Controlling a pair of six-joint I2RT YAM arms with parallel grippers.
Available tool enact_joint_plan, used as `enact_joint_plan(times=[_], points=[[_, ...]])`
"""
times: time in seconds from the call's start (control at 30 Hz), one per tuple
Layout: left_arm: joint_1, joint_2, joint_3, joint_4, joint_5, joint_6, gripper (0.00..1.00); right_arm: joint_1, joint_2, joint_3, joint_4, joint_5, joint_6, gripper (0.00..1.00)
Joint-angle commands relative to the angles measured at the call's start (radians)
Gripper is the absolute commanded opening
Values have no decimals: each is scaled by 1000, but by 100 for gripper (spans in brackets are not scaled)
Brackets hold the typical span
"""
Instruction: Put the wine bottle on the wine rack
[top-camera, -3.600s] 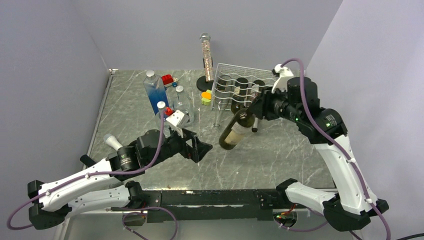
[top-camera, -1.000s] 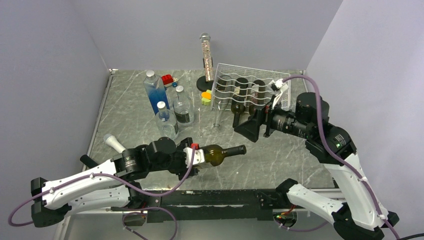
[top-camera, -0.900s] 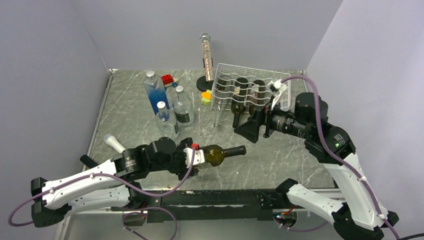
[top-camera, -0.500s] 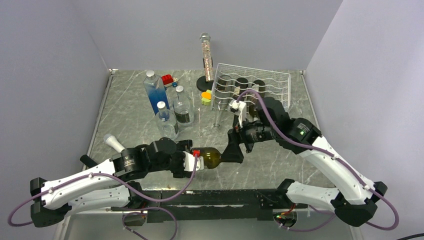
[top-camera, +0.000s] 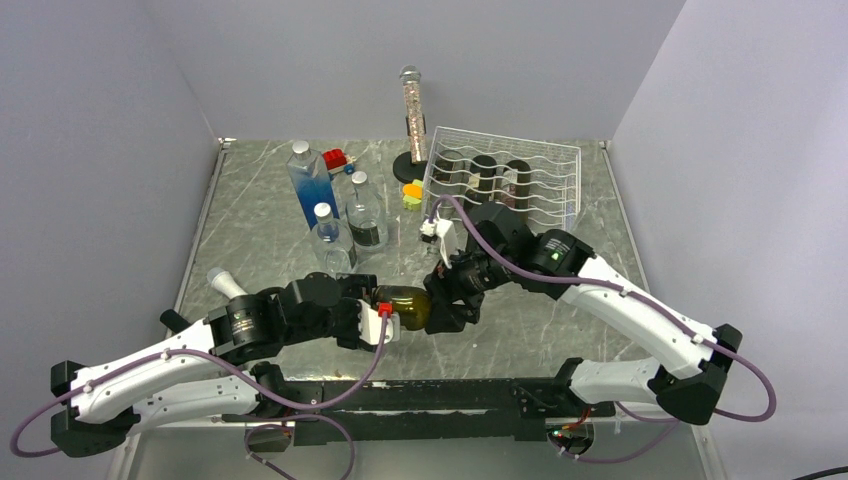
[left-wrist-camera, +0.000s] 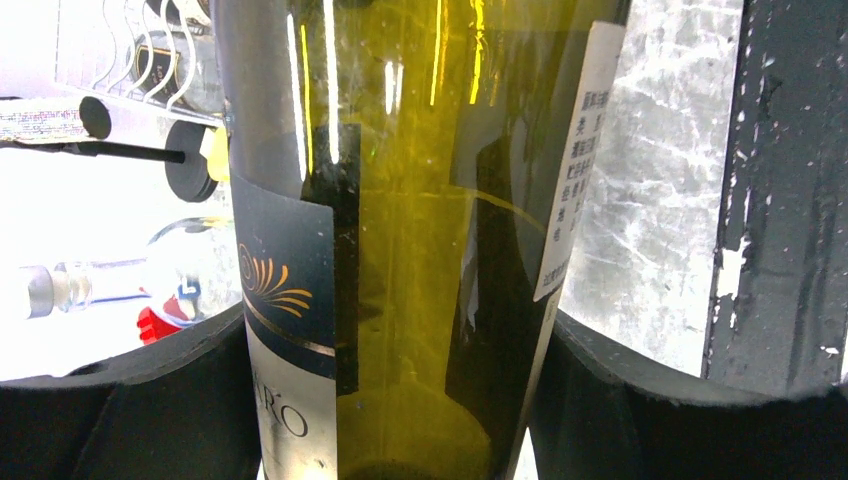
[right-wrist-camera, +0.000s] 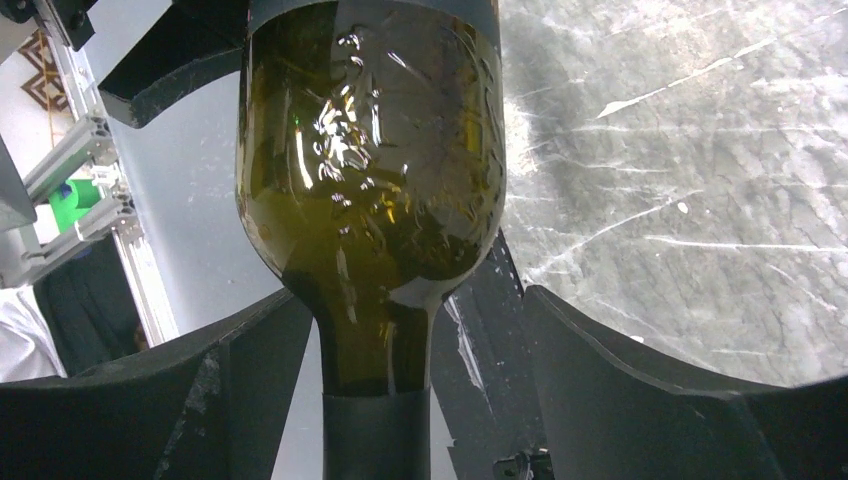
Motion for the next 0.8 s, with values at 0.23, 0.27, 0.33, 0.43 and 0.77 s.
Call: enact_joint_plan(times=[0.23,0.27,0.33,0.43,0.77], points=[[-4,-70,30,202,-91,31,1,85,78,65,16,40,-37,78],[-4,-73,21,210,-101,31,1,97,83,62,19,50,-39,78],[-4,-75,11,217,-107,28,1,113,94,60,25,58,-38,78],[-4,-72,10,220,-109,13,1,131,119,67,23,61,-35,72],[-4,-78,7,217,-144,7,1,163,141,84,17,182,-21,23]])
